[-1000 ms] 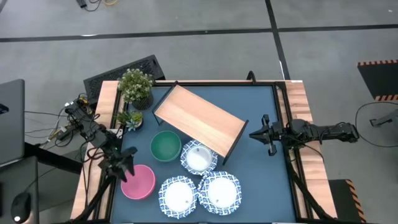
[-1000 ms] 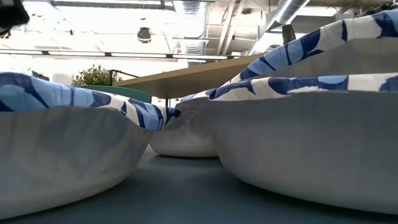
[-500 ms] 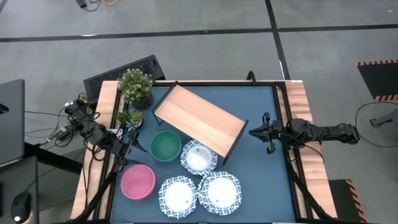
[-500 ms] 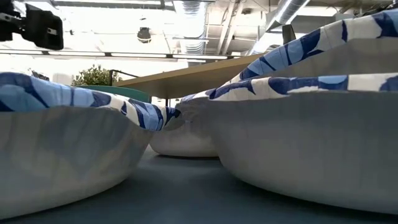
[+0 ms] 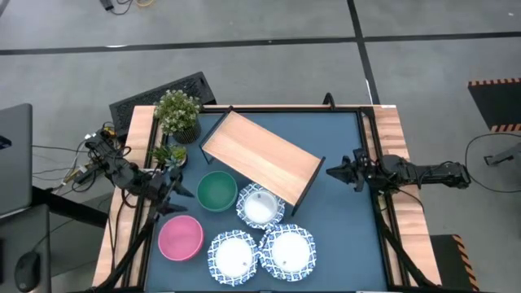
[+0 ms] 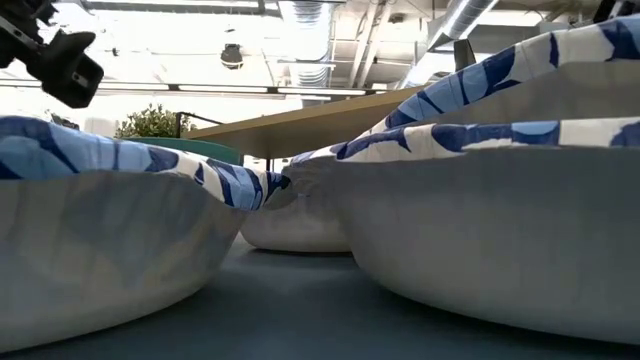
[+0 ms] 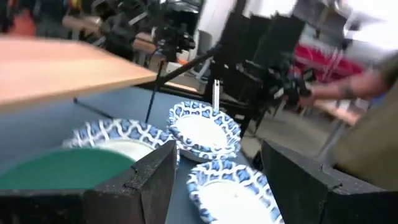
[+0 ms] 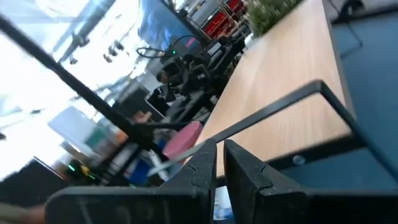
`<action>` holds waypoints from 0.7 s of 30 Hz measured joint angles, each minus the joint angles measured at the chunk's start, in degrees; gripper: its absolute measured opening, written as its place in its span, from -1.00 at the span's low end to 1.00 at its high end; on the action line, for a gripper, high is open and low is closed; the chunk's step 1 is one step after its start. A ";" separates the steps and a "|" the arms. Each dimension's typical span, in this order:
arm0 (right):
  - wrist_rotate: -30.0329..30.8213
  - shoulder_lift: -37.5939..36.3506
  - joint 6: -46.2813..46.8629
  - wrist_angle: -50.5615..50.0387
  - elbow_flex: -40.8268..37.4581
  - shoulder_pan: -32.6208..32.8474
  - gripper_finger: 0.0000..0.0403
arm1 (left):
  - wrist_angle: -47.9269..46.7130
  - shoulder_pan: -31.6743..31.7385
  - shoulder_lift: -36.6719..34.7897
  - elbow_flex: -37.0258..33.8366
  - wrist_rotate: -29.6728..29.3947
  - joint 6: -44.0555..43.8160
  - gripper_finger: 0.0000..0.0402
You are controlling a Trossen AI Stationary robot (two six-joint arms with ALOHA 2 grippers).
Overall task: Place and stack bowls onto a shelf
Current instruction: Put the green bowl on the shelf
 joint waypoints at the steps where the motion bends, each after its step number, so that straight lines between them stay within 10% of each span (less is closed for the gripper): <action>1: 0.00 0.00 1.97 0.04 -0.02 0.00 -0.71 | 0.00 0.02 0.00 0.02 -0.83 -1.89 0.10; 21: -0.07 0.00 9.92 -1.11 0.00 -0.02 -0.71 | -1.33 0.00 0.00 0.09 -7.80 -27.48 0.10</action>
